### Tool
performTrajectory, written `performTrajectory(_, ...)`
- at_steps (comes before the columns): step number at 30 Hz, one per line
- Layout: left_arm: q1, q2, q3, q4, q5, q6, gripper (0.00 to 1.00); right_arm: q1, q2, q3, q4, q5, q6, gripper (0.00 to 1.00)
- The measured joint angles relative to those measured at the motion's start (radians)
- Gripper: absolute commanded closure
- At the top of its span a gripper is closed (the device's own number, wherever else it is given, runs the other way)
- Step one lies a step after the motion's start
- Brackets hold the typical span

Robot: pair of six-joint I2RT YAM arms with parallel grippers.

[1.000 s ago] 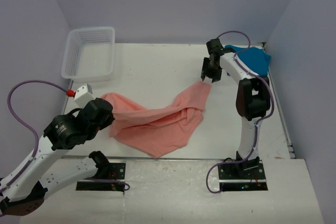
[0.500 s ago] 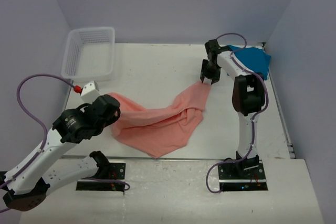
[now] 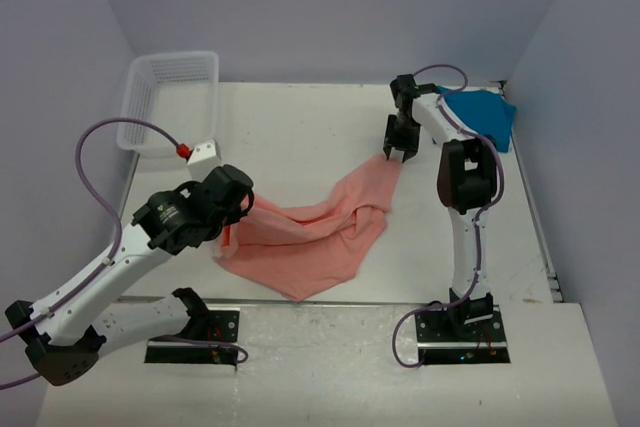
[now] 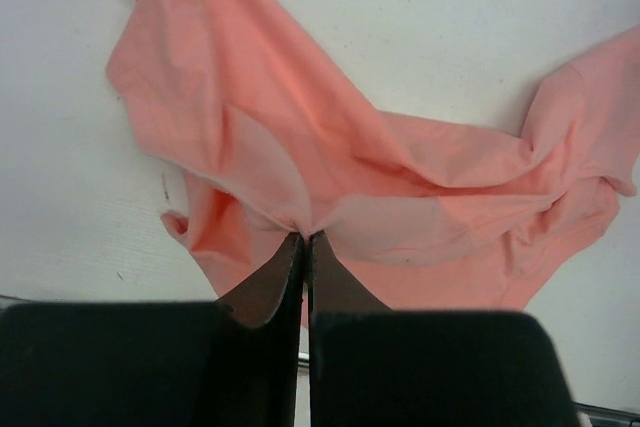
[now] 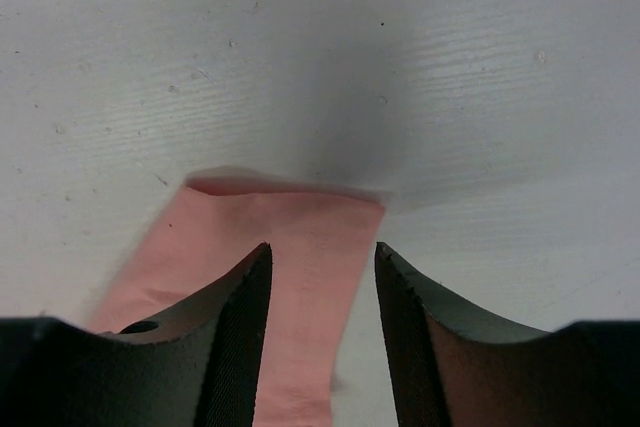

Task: Fold and stack the t-shirts
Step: Flatten out the tshirt

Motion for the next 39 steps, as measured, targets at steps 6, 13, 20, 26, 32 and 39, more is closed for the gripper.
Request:
performTrajectory(6,0.0,0.045,-0.002,0.089,0.024,0.072,1.0,-0.002,0.005,-0.019,0.016,0.005,0.007,0.5)
performTrajectory(13,0.0,0.094,-0.046,0.185,0.043,0.13,1.0,0.01,-0.15,-0.29,0.159,0.024,0.03,0.48)
performTrajectory(20,0.0,0.126,-0.128,0.253,0.071,0.151,1.0,0.091,-0.291,-0.334,0.247,0.051,0.028,0.51)
performTrajectory(26,0.0,0.13,-0.17,0.281,0.091,0.152,1.0,0.158,-0.321,-0.363,0.289,-0.005,0.042,1.0)
performTrajectory(32,0.0,0.139,-0.17,0.302,0.094,0.163,1.0,0.186,-0.306,-0.446,0.301,-0.034,0.061,1.0)
performTrajectory(39,0.0,0.16,-0.17,0.318,0.095,0.178,1.0,0.211,-0.299,-0.488,0.334,-0.045,0.081,1.0)
